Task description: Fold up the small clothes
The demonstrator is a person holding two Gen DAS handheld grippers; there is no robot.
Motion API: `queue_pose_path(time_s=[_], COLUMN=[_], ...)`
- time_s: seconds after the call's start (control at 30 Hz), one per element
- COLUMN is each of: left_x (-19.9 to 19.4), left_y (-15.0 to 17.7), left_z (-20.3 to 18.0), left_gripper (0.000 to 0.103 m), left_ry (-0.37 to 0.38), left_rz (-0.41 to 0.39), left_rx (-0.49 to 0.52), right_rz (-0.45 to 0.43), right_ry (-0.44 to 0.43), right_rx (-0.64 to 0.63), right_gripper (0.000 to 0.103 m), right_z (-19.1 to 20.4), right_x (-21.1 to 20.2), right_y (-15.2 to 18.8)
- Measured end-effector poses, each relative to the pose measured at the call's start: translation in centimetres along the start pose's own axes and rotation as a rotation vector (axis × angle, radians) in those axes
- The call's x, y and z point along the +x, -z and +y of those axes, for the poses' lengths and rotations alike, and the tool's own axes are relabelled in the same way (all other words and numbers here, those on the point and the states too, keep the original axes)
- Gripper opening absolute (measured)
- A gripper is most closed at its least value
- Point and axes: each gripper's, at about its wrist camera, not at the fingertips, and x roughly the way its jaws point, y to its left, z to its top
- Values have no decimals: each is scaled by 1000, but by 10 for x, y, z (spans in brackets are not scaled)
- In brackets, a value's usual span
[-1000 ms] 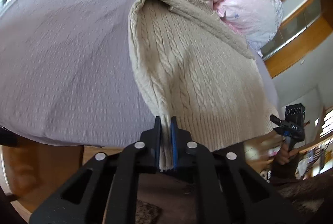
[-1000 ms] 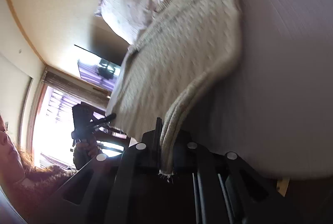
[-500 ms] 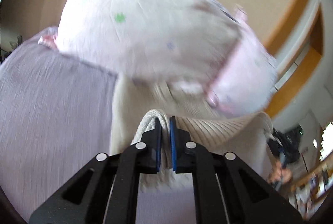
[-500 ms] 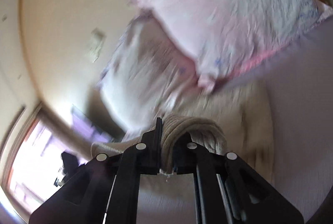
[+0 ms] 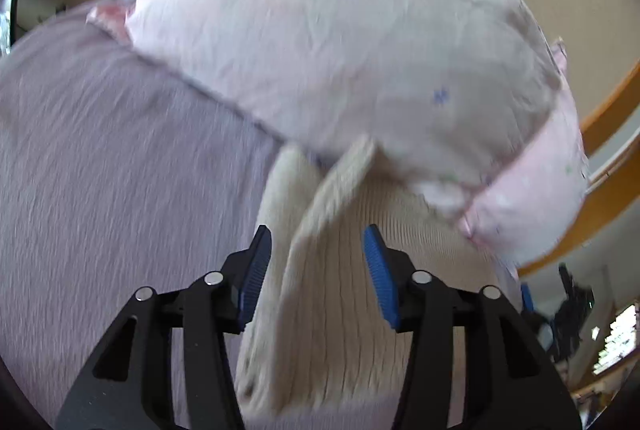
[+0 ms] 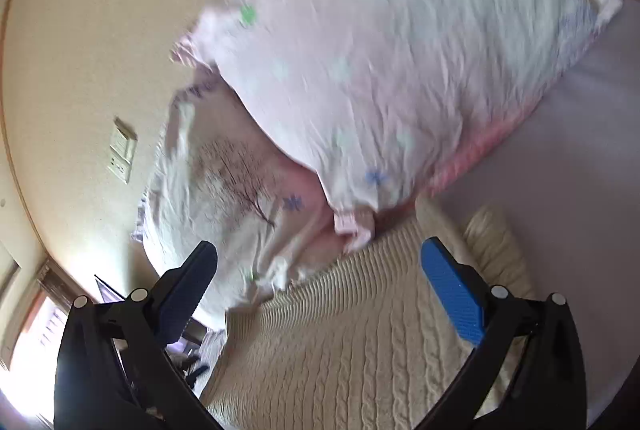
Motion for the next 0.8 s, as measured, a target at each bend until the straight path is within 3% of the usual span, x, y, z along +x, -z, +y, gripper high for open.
queue_pose_path(time_s=[0.2, 0.3, 0.4, 0.43, 0.5, 0.53, 0.6, 0.67, 0.8], left_x=[4, 21, 27, 26, 29, 30, 28, 18, -1], left_y=[26, 30, 34, 36, 35, 35, 34, 31, 22], left_z=[4, 1, -10, -7, 4, 16, 21, 8, -64], left_gripper=[63, 67, 68, 65, 21, 19, 15, 15, 14], left_ry=[-80, -76, -110, -113, -84, -12, 28, 63, 239], left_rz=[73, 134, 111, 97, 110, 126, 110, 72, 11], left_rx=[-1, -6, 41, 18, -77, -162, -206, -185, -100], right_rz=[27, 37, 50, 56, 62, 59, 43, 13, -61], right_ry=[-28, -30, -22, -26, -38, -48, -59, -62, -40], right_rx=[74, 65, 41, 42, 50, 56, 60, 54, 12], right_gripper=[102, 102, 102, 102, 102, 102, 102, 102, 102], right_z=[-14, -13, -10, -10, -9, -10, -8, -5, 5], right_x=[3, 0, 1, 3, 3, 1, -4, -13, -34], right_y=[-10, -8, -6, -5, -5, -5, -7, -11, -18])
